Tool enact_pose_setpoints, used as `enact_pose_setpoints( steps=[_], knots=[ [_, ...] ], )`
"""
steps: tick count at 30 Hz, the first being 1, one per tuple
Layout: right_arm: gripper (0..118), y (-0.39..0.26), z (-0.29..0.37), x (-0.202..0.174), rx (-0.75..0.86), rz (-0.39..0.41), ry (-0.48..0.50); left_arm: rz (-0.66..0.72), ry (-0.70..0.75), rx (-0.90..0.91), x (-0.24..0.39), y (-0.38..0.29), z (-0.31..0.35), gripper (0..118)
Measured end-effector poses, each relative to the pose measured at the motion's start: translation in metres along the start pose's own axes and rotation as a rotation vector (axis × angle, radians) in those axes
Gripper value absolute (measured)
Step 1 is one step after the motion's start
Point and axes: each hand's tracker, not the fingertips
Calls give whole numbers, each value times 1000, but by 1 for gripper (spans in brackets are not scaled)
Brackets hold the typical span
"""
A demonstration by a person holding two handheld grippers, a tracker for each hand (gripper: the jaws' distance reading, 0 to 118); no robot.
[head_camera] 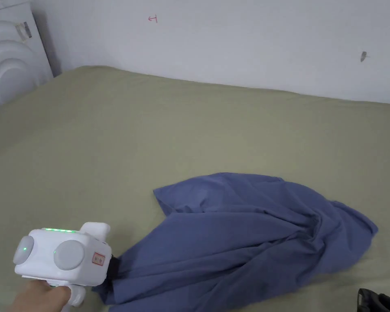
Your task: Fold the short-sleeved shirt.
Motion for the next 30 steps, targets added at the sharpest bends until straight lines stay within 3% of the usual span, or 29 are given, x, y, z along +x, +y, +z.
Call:
enact_pose_setpoints(
  steps=[8, 13, 16, 18, 19, 21, 22, 24, 27, 30],
  knots=[
    [6, 20, -38, 52, -33, -28, -67, 10, -27, 2, -5, -5, 3, 0],
    [6, 59, -95, 93, -73, -25, -120, -36, -14, -6, 8, -8, 11, 0],
    [6, 81, -141, 122, -126, -70, -111, -41, -19, -7, 9, -7, 13, 0],
    [18, 93, -168, 137, -161, -87, -80, -45, -26, -8, 10, -9, 15, 0],
    [18, 98, -178, 142, -173, -102, -62, -43, -28, -8, 8, -7, 14, 0],
    [83, 116, -201, 152, -242, -128, 10, -35, -31, -9, 7, -5, 13, 0],
    [91, 122, -210, 155, -243, -164, 21, -40, -31, -10, 9, -6, 13, 0],
    [91, 123, -220, 155, -292, -165, 42, -50, -24, -9, 9, -3, 11, 0],
    [91, 126, -243, 150, -328, -92, -16, -63, -18, -16, 10, -1, 10, 0],
    [91, 114, -260, 148, -386, -108, 26, -68, -17, -21, 10, 0, 9, 0]
  ],
)
